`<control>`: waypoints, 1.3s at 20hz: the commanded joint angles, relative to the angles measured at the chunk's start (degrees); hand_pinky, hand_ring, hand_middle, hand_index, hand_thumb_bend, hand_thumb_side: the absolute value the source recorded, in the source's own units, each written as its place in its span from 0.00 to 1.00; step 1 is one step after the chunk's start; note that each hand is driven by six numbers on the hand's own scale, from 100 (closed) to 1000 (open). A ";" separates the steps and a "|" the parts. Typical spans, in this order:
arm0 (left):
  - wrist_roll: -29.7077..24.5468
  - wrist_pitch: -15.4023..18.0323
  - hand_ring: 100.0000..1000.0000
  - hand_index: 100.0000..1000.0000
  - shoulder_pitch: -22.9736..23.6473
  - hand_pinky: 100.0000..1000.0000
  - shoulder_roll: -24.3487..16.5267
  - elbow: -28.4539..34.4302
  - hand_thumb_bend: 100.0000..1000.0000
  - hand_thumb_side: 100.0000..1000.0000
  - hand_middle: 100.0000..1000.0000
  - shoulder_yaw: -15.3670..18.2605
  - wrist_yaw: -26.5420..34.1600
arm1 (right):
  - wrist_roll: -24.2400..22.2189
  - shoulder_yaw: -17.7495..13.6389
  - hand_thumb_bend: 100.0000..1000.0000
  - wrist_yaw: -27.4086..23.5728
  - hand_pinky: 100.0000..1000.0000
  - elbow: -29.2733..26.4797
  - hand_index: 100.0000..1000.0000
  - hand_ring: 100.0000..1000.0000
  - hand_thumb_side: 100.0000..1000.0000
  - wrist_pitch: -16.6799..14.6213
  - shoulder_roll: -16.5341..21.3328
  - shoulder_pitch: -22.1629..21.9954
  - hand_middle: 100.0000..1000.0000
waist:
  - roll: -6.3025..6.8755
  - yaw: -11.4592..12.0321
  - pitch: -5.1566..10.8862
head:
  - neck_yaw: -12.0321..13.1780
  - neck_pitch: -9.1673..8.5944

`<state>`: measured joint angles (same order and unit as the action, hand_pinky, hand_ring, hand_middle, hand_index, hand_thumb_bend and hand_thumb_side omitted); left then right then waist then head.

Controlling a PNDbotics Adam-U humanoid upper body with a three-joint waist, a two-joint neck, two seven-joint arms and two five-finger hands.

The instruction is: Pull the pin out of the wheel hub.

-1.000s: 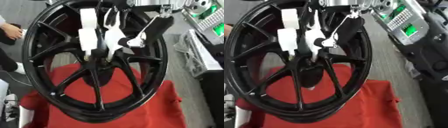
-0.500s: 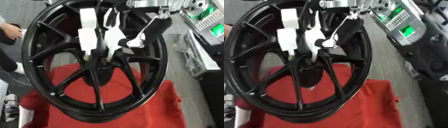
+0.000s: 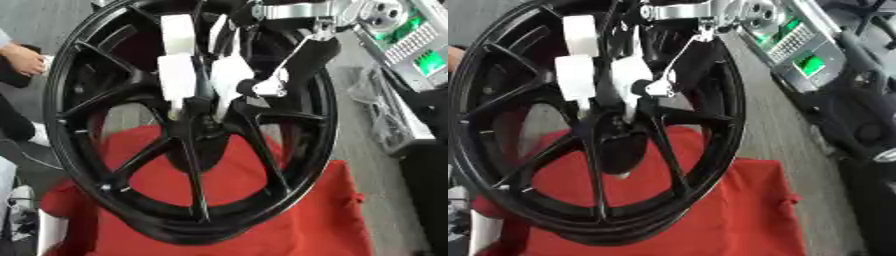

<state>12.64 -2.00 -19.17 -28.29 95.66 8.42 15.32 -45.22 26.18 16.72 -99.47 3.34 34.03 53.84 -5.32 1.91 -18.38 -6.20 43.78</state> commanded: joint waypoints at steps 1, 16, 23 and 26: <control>-0.06 -0.04 0.82 0.76 -0.38 0.68 -1.56 0.76 0.00 0.74 0.69 0.32 0.08 | 0.16 -0.57 0.20 0.47 0.74 0.06 0.76 0.58 0.22 -0.18 0.72 0.52 0.64 | 0.32 0.06 0.84 | -0.19 0.34; -0.33 -0.10 0.82 0.77 -0.49 0.68 -1.56 0.74 0.00 0.75 0.69 0.22 0.01 | -0.52 -0.47 0.23 0.61 0.73 0.70 0.74 0.58 0.13 -0.99 0.43 0.40 0.63 | 0.29 0.26 0.50 | -0.47 0.34; -0.34 -0.12 0.82 0.77 -0.65 0.68 -1.42 0.76 0.00 0.74 0.69 0.23 -0.01 | -0.42 -0.27 0.22 0.82 0.73 1.05 0.73 0.57 0.14 -0.95 0.11 0.26 0.62 | 0.19 0.56 0.43 | -0.69 0.34; -0.34 -0.12 0.82 0.77 -0.81 0.68 -1.31 0.81 0.00 0.74 0.69 0.22 0.04 | -0.16 -0.20 0.22 0.86 0.72 1.11 0.72 0.57 0.13 -0.83 0.01 0.13 0.61 | 0.16 0.76 0.37 | -0.87 0.34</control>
<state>12.40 -2.23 -19.20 -28.24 95.66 8.31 15.32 -45.52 26.21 17.39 -98.40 2.54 33.45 53.39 -5.46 2.58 -18.87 -6.86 43.78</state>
